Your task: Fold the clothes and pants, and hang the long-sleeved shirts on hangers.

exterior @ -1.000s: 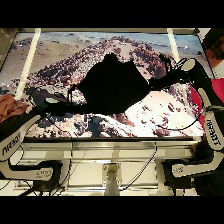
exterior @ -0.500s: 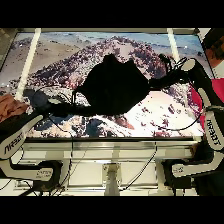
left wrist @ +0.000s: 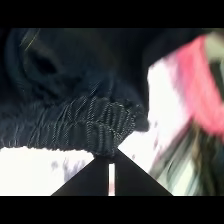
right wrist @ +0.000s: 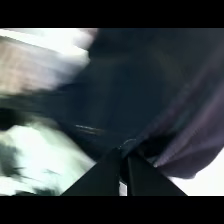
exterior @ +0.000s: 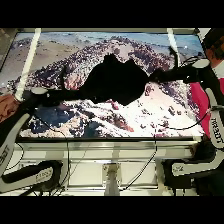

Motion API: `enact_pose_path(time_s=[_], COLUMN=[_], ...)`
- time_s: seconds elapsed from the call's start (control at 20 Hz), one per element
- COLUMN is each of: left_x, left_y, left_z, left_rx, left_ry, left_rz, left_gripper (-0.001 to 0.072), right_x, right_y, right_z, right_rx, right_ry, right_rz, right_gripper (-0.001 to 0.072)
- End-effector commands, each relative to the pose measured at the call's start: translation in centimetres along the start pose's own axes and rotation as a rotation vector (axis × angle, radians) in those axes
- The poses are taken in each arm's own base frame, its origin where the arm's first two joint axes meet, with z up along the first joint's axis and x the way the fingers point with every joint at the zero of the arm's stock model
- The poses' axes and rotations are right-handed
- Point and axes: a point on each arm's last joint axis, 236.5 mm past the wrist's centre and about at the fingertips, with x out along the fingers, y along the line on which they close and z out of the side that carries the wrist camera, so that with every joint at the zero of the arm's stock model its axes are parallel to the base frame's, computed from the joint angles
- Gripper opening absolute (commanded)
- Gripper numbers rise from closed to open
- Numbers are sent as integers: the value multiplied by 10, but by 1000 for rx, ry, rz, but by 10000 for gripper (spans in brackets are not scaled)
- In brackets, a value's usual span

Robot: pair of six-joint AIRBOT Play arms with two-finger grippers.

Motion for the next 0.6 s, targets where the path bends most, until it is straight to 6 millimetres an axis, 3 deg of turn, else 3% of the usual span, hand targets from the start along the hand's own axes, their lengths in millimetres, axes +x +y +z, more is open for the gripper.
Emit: enact_pose_path(time_s=[0.0, 0.2, 0.35, 0.45, 0.55], left_x=[-34, -72, -86, -82, -68], left_y=[-59, -123, -130, -123, -113], left_z=[78, 159, 189, 199, 203], left_rx=[67, 221, 249, 220, 193], left_ry=[-151, -274, -314, -322, -328], left_rz=[-6, 37, 110, 113, 105], left_gripper=[13, 13, 13, 13, 13], right_x=[-68, -97, -118, -122, -115], right_y=[123, 176, 210, 201, 173], right_z=[84, 107, 128, 153, 164], right_rx=[-74, -224, -358, -319, -264], right_ry=[-393, -467, -541, -596, -593], right_rz=[542, 592, 524, 366, 190], right_gripper=[16, 16, 15, 15, 15])
